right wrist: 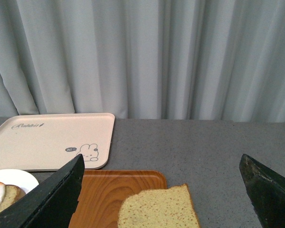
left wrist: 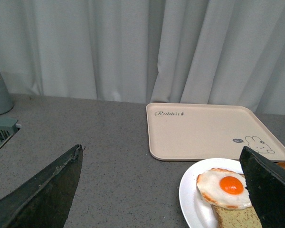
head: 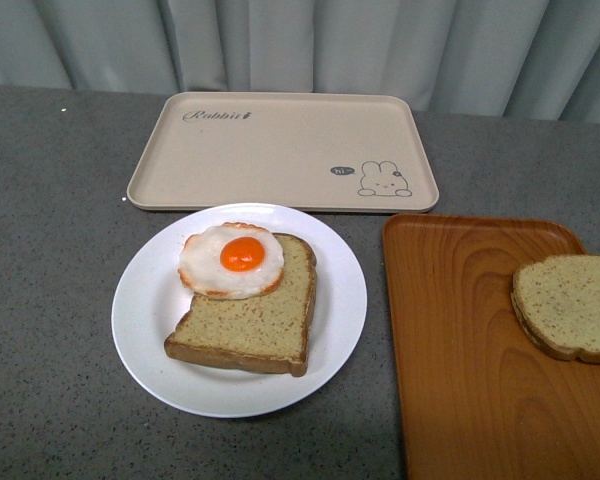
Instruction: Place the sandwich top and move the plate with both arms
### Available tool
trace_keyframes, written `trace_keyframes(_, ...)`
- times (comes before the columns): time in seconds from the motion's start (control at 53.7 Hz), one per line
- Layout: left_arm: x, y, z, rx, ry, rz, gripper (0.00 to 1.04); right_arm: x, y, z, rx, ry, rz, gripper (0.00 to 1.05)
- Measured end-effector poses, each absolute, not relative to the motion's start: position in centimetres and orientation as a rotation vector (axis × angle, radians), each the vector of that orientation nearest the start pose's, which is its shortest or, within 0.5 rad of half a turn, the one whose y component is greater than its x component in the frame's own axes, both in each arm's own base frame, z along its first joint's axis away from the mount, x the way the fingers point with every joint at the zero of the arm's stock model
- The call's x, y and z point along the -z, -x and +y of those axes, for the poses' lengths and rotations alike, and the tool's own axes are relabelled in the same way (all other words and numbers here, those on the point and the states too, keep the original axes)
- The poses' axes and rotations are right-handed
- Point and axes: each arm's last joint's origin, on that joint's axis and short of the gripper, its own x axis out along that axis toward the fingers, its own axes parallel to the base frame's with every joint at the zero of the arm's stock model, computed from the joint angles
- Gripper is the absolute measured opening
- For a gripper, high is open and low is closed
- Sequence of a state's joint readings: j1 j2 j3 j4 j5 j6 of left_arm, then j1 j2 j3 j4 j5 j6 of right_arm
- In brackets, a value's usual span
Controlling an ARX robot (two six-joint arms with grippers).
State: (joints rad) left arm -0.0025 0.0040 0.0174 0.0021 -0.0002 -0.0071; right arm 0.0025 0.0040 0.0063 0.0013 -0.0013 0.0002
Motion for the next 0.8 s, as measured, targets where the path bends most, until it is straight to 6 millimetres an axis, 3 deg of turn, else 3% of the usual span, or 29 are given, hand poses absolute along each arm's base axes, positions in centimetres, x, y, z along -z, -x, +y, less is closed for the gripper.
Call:
trace_keyframes(0.168, -16.9, -9.7, 0.0, 0.002, 0.007, -0.015, 0.98, -16.5, -9.8, 0.0, 0.0, -0.001, -0.001, 0.96)
trace_keyframes(0.224, -16.9, -9.7, 0.0, 0.002, 0.007, -0.015, 0.98, -16.5, -9.9, -0.4, 0.131, -0.031, 0.15, 0.96)
trace_keyframes(0.28, -16.9, -9.7, 0.0, 0.002, 0.007, -0.016, 0.98, -16.4, -10.5, -1.6, 0.218, -0.069, 0.297, 0.96)
trace_keyframes(0.54, -16.9, -9.7, 0.0, 0.002, 0.007, -0.016, 0.98, -17.3, -13.8, -8.7, 0.311, -0.26, 0.48, 0.96)
trace_keyframes(0.634, -16.9, -9.7, 0.0, 0.002, 0.007, -0.016, 0.98, -16.2, -15.3, -11.5, 0.292, -0.355, 0.616, 0.96)
trace_keyframes(0.801, -16.9, -9.7, 0.0, 0.003, 0.007, -0.016, 0.98, -13.7, -17.6, -14.7, 0.198, -0.476, 0.755, 0.96)
